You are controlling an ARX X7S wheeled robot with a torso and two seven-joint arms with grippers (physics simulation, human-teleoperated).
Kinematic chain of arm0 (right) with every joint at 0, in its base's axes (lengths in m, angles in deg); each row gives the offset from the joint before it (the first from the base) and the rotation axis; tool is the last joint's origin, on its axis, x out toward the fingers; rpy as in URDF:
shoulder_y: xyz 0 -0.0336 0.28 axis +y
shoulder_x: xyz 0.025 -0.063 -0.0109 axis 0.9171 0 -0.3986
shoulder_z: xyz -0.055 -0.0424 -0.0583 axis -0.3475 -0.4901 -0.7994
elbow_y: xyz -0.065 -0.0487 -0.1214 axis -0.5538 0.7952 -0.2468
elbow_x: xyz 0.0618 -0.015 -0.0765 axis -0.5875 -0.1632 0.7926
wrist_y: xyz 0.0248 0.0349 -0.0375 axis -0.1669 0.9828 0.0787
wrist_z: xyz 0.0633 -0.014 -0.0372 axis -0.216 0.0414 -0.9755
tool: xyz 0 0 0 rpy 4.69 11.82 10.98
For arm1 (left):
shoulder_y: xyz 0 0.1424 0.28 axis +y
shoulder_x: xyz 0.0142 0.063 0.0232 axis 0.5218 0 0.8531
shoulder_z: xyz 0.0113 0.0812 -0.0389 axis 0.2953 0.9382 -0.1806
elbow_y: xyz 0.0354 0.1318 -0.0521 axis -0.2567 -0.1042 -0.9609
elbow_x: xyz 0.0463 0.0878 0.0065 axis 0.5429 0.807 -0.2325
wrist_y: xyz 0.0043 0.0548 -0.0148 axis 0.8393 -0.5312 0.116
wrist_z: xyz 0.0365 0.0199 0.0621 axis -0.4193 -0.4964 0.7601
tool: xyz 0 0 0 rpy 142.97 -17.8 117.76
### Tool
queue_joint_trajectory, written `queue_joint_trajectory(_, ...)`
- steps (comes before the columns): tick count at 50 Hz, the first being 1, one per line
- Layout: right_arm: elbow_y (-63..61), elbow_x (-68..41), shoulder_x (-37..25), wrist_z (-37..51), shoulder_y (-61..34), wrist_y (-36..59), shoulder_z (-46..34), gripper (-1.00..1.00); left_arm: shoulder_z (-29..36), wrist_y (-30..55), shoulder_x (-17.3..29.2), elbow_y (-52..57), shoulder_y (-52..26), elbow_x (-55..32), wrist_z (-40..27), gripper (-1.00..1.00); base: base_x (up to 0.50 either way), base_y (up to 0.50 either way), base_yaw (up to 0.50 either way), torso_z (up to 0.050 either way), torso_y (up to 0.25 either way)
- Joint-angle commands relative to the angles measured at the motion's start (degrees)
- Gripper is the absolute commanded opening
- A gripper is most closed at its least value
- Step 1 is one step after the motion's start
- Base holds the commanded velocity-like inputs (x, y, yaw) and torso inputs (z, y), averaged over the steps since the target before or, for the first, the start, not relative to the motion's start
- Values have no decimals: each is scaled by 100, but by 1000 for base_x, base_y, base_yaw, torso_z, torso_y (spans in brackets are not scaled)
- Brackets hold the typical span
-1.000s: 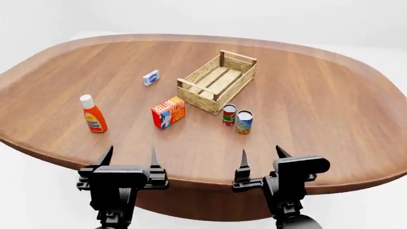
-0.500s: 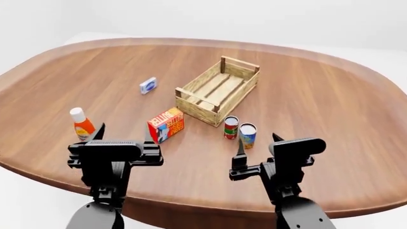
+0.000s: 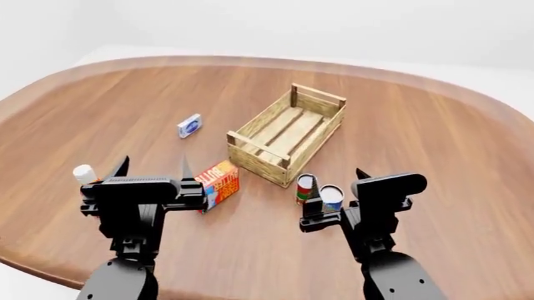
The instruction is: Pick up the ketchup, and put it in the wooden tray.
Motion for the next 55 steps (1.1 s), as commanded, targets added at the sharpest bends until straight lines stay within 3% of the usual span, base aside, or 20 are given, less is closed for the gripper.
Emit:
queue_joint_trajectory(1, -21, -18, -38, -3, -110, 74, -61, 100, 6, -10, 32, -36, -45, -33, -43, 100, 270, 43, 0, 0, 0)
queue_joint_trajectory(55, 64, -138, -95, 69, -217, 59, -214, 100, 33, -140, 191, -162, -96, -162, -194, 100, 271, 43, 0, 0, 0)
